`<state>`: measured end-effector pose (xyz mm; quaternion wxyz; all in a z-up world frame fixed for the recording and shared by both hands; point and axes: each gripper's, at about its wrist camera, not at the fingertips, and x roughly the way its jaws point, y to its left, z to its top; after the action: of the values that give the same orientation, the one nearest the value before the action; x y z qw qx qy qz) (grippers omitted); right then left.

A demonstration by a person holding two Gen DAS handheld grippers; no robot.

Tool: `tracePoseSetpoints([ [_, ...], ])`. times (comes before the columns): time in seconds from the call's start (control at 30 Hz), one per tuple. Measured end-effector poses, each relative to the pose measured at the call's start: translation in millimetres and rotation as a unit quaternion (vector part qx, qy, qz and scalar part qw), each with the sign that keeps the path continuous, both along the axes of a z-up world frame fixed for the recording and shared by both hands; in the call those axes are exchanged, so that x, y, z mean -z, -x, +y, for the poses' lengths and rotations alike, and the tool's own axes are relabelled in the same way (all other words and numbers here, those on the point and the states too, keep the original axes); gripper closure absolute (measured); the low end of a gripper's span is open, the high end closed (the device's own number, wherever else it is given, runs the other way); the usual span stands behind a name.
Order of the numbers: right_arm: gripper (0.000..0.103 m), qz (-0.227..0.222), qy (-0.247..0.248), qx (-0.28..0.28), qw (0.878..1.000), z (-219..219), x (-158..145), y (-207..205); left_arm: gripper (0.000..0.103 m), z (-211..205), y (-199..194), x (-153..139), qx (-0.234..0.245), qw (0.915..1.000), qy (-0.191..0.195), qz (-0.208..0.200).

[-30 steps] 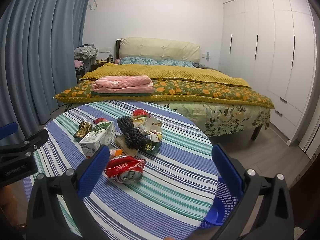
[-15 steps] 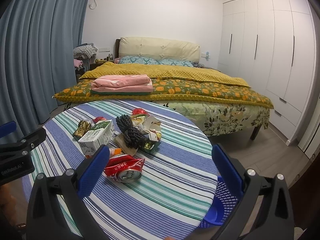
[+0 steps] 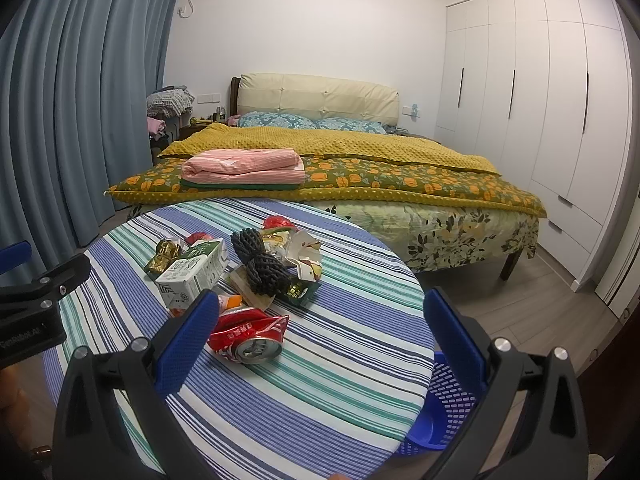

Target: Collect trash

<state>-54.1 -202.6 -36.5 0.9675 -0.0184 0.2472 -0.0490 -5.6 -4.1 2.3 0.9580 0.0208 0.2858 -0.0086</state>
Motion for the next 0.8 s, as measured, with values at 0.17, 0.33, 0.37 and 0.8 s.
tracePoseSetpoints([
  [0.17,0.005,0.001,0.000,0.000,1.000,0.5,-0.5,-0.1,0.004,0.0,0.0,-0.2,0.000,1.0000,0.000,0.000],
  [0.33,0.005,0.000,0.000,0.001,1.000,-0.5,0.4,0.3,0.004,-0.4,0.5,-0.4,0.000,1.0000,0.001,0.000],
  [0.37,0.005,0.000,0.000,0.001,1.000,-0.4,0.3,0.3,0.004,0.1,0.1,-0.3,0.000,1.0000,0.001,0.000],
  [0.8,0.005,-0.001,-0.001,0.002,1.000,-1.0,-0.9,1.0,0.004,-1.2,0.5,-0.5,0.000,1.0000,0.001,0.000],
])
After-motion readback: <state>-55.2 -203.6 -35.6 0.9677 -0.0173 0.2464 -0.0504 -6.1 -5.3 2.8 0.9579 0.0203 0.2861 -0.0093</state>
